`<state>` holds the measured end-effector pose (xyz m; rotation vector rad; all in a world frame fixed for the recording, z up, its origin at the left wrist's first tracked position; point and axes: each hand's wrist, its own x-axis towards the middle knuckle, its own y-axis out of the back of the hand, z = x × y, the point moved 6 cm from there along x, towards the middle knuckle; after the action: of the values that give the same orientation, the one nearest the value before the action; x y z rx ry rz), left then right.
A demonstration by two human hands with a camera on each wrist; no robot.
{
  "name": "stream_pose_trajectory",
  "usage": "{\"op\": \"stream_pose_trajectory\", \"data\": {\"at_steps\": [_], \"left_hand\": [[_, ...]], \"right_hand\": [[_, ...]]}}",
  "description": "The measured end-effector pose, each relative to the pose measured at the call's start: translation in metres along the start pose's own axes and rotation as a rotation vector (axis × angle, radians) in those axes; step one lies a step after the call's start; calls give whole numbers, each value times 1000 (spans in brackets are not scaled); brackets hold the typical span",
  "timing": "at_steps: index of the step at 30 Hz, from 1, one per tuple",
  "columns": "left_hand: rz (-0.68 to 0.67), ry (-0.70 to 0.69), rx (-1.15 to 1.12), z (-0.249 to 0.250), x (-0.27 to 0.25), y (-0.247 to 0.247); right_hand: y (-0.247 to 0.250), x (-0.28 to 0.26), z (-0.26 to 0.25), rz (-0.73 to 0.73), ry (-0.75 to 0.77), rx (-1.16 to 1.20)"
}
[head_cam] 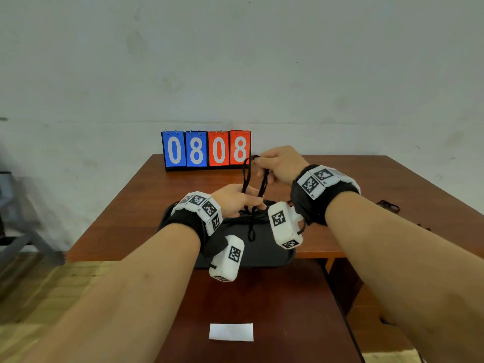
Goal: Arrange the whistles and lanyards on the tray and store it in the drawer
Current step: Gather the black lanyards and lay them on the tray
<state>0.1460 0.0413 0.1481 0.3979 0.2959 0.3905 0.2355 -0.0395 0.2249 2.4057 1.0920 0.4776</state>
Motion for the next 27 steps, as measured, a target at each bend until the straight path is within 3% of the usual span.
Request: {"op": "stream_pose_trajectory", "data": {"at_steps": [11, 21, 27], "left_hand": [[-127, 42, -130, -7, -5, -8], [-80, -37, -247, 0, -5, -4], [22, 22, -134, -9, 0, 4]], "right_hand": [[-2, -2, -2, -5, 27, -263], [-7, 11, 16, -70, -68, -306], [-3, 12, 28, -43, -113, -333]]}}
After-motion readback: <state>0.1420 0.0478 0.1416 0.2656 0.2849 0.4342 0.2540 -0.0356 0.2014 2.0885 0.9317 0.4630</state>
